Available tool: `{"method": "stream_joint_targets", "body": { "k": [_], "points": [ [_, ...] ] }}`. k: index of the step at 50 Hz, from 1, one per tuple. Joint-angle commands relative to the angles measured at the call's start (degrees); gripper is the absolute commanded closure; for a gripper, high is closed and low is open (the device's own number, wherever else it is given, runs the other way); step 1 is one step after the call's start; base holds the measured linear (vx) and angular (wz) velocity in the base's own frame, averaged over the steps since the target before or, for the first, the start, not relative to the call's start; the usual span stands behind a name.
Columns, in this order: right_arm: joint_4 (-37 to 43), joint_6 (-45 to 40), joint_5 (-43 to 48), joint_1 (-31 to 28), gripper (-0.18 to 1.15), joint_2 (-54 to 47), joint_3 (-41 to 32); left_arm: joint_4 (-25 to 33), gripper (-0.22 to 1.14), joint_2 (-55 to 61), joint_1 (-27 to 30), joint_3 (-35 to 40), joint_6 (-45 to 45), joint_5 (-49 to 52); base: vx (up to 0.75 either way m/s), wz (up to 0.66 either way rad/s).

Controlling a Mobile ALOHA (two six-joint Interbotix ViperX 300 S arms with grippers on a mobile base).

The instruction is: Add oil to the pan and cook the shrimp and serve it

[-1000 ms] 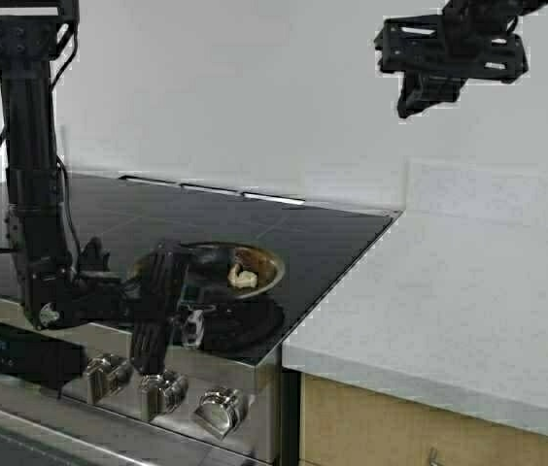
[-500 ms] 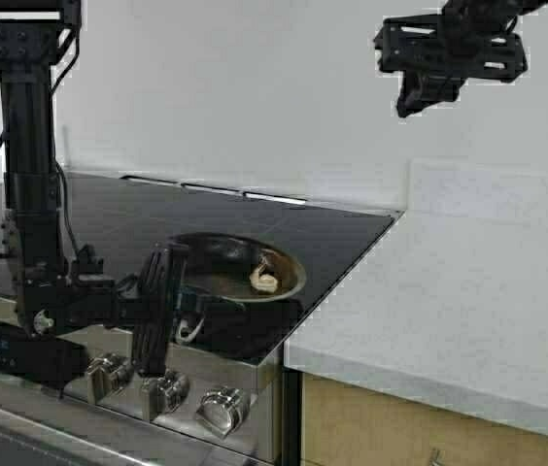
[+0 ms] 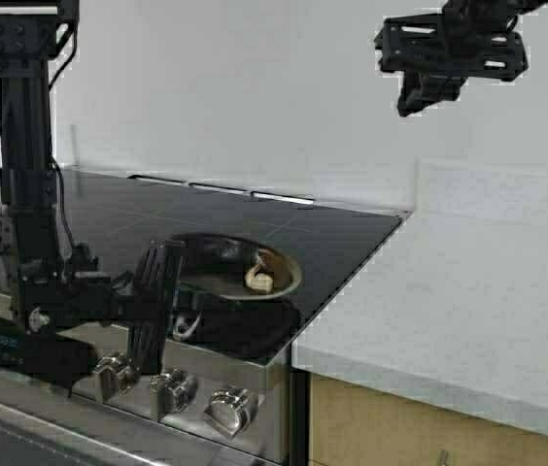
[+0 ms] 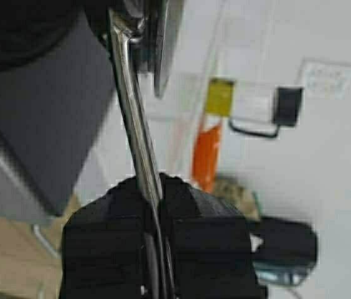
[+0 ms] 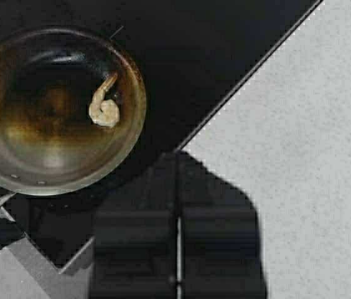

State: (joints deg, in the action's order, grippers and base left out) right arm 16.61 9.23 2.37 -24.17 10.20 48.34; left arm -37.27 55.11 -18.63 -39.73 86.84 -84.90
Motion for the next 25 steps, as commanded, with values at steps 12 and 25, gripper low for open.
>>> {"method": "stream_joint_targets", "body": {
  "k": [12, 25],
  "points": [
    [-0.1, -0.2, 0.1, -0.2, 0.92, 1.2, -1.3, 0.3, 0.88, -9.3, 0.2, -2.8, -1.1, -3.4, 0.02, 0.17],
    [0.0, -0.4, -1.5, -0.2, 0.92, 1.8, -2.1, 1.2, 0.88, -12.7, 0.2, -5.6, -0.8, -3.4, 0.05, 0.32]
  ]
}}
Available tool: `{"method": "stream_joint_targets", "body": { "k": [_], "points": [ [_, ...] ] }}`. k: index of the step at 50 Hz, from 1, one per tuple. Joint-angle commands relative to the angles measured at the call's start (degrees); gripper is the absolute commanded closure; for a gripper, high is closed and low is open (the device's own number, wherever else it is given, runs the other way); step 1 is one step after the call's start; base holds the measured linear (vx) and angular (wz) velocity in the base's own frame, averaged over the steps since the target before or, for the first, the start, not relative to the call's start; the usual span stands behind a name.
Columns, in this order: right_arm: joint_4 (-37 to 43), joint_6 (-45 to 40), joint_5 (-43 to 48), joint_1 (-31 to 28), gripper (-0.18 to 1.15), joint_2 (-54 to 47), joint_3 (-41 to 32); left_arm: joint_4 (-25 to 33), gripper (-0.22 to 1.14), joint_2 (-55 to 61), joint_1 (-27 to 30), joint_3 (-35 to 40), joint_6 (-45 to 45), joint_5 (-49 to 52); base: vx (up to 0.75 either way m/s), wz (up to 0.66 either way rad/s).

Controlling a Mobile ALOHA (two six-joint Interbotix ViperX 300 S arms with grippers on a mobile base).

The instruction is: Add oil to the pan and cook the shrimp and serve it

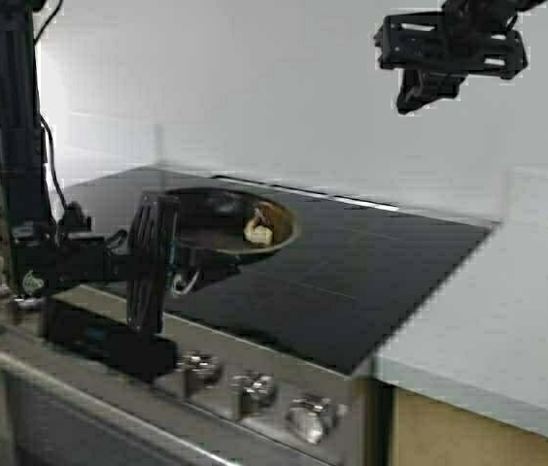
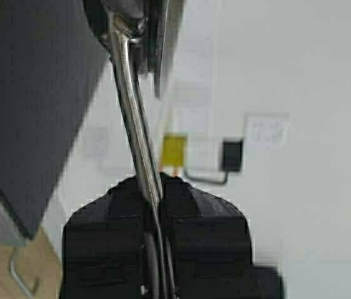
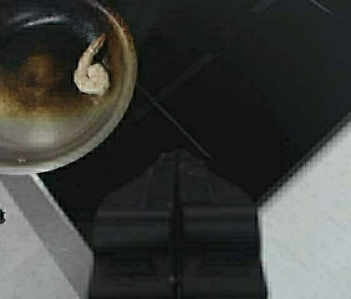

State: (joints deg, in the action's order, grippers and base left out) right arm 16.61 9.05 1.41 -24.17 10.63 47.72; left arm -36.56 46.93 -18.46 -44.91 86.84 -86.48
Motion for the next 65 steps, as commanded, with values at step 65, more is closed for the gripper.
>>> {"method": "stream_joint_targets", "body": {
  "k": [65],
  "points": [
    [-0.1, -0.1, -2.7, -2.2, 0.92, 2.0, -3.0, 0.9, 0.88, -4.8, 0.8, -6.6, -0.9, -4.7, 0.04, 0.37]
  ]
}}
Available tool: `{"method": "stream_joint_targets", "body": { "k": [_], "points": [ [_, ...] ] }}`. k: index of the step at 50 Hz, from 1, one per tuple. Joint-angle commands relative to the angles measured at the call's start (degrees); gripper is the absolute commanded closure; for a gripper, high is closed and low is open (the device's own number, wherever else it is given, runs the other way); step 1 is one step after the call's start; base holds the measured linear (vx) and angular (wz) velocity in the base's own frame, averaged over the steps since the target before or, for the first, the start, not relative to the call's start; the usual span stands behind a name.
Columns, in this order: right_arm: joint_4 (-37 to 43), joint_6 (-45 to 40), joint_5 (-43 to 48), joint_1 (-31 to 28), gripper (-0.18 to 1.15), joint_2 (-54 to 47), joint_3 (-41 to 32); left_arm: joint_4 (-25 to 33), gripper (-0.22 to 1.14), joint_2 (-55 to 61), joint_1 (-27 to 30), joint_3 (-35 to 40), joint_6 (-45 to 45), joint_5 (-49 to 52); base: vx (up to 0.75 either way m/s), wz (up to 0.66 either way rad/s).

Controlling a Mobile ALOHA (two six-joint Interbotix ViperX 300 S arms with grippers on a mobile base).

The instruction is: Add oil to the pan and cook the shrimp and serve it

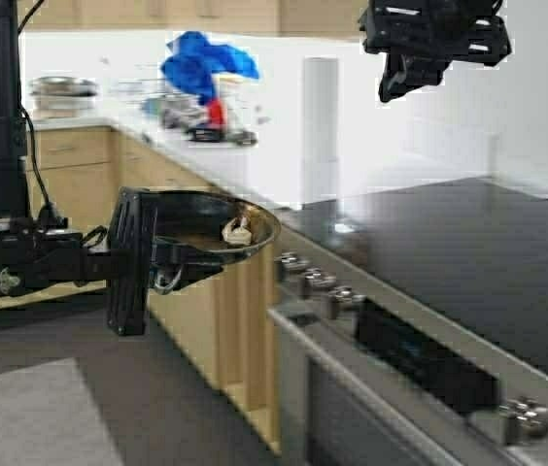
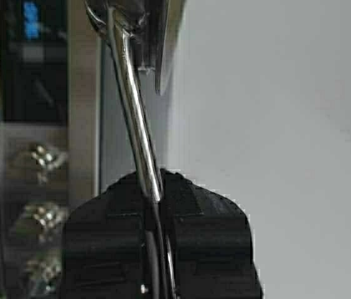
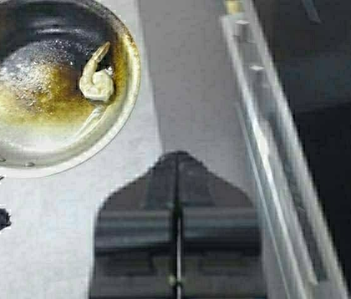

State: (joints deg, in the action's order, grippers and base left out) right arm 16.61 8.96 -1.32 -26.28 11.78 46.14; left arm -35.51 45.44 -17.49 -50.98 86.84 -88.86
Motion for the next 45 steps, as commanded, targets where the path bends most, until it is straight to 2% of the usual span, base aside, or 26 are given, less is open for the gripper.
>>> {"method": "stream_joint_targets", "body": {
  "k": [1, 45],
  "points": [
    [0.0, 0.0, 0.0, -0.2, 0.92, 0.9, -1.5, -0.2, 0.88, -3.3, -0.1, -0.7, -1.0, -2.5, 0.01, 0.37],
    [-0.1, 0.1, -0.9, -1.8, 0.92, 0.6, -2.2, -1.0, 0.88, -3.3, -0.1, 0.1, -1.1, -2.9, 0.02, 0.51]
  ]
}}
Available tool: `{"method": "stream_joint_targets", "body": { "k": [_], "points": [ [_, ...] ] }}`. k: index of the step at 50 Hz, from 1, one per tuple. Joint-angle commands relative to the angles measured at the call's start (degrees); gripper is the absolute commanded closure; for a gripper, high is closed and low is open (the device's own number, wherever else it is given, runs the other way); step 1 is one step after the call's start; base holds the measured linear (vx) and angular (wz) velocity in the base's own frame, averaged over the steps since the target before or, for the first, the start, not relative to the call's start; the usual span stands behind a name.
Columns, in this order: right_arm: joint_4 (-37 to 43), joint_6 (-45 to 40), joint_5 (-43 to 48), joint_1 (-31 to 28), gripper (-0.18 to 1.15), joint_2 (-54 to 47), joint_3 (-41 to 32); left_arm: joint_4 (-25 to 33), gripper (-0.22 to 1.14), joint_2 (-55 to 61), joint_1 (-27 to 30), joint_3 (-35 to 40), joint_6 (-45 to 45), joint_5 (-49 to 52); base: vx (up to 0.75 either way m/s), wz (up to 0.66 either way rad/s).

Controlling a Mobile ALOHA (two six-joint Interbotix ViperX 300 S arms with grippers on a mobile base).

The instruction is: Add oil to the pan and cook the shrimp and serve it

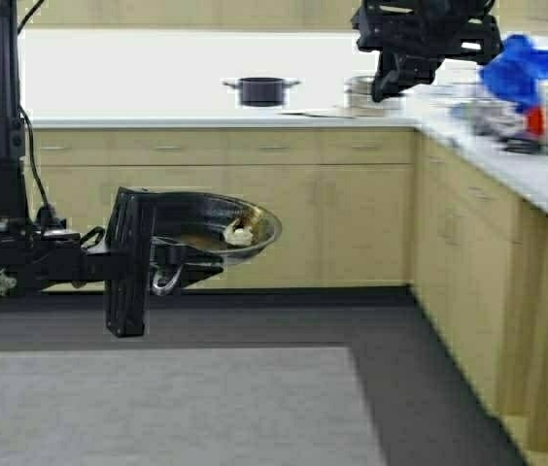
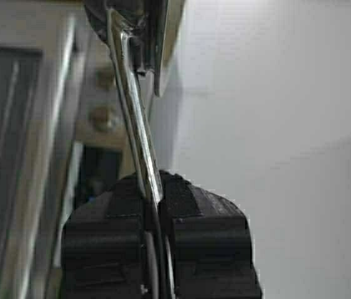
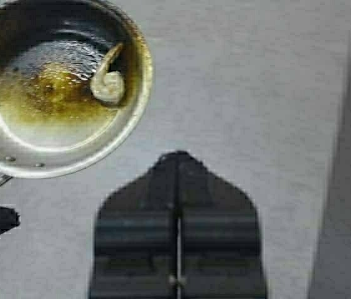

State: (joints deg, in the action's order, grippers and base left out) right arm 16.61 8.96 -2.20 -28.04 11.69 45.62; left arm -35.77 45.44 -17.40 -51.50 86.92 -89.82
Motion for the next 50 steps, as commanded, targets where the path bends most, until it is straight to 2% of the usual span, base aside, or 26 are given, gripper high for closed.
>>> {"method": "stream_joint_targets", "body": {
  "k": [1, 21, 50],
  "points": [
    [-0.1, 0.1, -0.1, -0.2, 0.92, 0.7, -1.7, -0.7, 0.88, -3.3, -0.2, 0.6, -1.2, -1.9, 0.01, 0.49],
    [-0.1, 0.1, -0.2, -0.1, 0.92, -0.5, -1.9, -0.7, 0.88, -3.7, -0.2, -0.4, -1.0, -2.1, 0.01, 0.42],
    [-0.1, 0.3, -0.3, -0.6, 0.92, -0.6, -1.9, -1.1, 0.88, -4.2, 0.0, 0.4, -0.8, -2.2, 0.05, 0.58]
  ]
}}
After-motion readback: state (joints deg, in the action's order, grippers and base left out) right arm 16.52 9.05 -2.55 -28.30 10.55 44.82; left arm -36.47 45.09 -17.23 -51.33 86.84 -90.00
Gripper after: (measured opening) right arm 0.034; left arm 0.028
